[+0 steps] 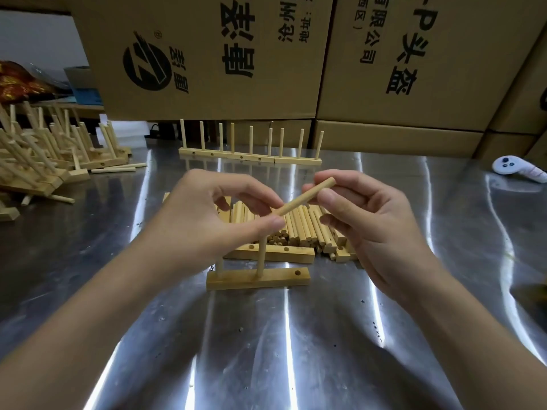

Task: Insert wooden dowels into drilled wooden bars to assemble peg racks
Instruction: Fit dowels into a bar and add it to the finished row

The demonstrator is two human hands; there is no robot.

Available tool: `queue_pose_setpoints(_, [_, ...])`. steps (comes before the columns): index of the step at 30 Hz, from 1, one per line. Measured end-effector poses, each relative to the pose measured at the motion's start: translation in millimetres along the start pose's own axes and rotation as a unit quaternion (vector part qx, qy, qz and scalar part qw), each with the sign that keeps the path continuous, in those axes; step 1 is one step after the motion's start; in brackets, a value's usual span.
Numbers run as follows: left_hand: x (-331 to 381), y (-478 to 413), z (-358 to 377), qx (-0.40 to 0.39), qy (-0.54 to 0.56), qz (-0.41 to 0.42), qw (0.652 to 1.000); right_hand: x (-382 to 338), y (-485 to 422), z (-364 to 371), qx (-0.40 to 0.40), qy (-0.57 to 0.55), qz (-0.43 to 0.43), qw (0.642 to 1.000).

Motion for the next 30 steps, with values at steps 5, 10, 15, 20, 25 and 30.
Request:
queue_pose_setpoints(5, [-9, -1, -5, 0.062, 0.042, -0.004, 0.997, -4, -1, 0, 0.014, -0.013, -0.012, 1.0])
queue_pose_setpoints(10, [-13, 0, -5, 0.072, 0.081, -0.009, 0.994, -4, 1, -2, 0.034, -0.009, -0.011, 0.999])
queue_pose_setpoints(15, [-15, -1, -6, 0.08, 0.071, -0.008, 0.994, -3, 1, -6, 0.053, -0.011, 0.002, 0.999])
queue_pose_setpoints(20, [-11, 2, -1, 0.076, 0.065, -0.013, 0.995, 5, 3, 3, 0.007, -0.084, 0.043, 0.995])
queue_pose_setpoints(25, [-15, 0, -8, -0.023, 0.004, -0.045, 0.999, 0, 0, -3, -0.012, 0.101, 0.007, 0.995])
queue_pose_setpoints(30, [-40, 0, -43, -0.166, -0.051, -0.11, 0.979, 4, -1, -18, -0.096, 0.28, 0.083, 0.951])
Point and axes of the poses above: each hand's wrist, its own y-axis away from the middle knuckle, its own z-axis out of the palm, x = y × z, the point moved 2 cm from there along -y, towards the middle knuckle, and after that the axes turned 9 degrees about -y, right-handed, at the moved point
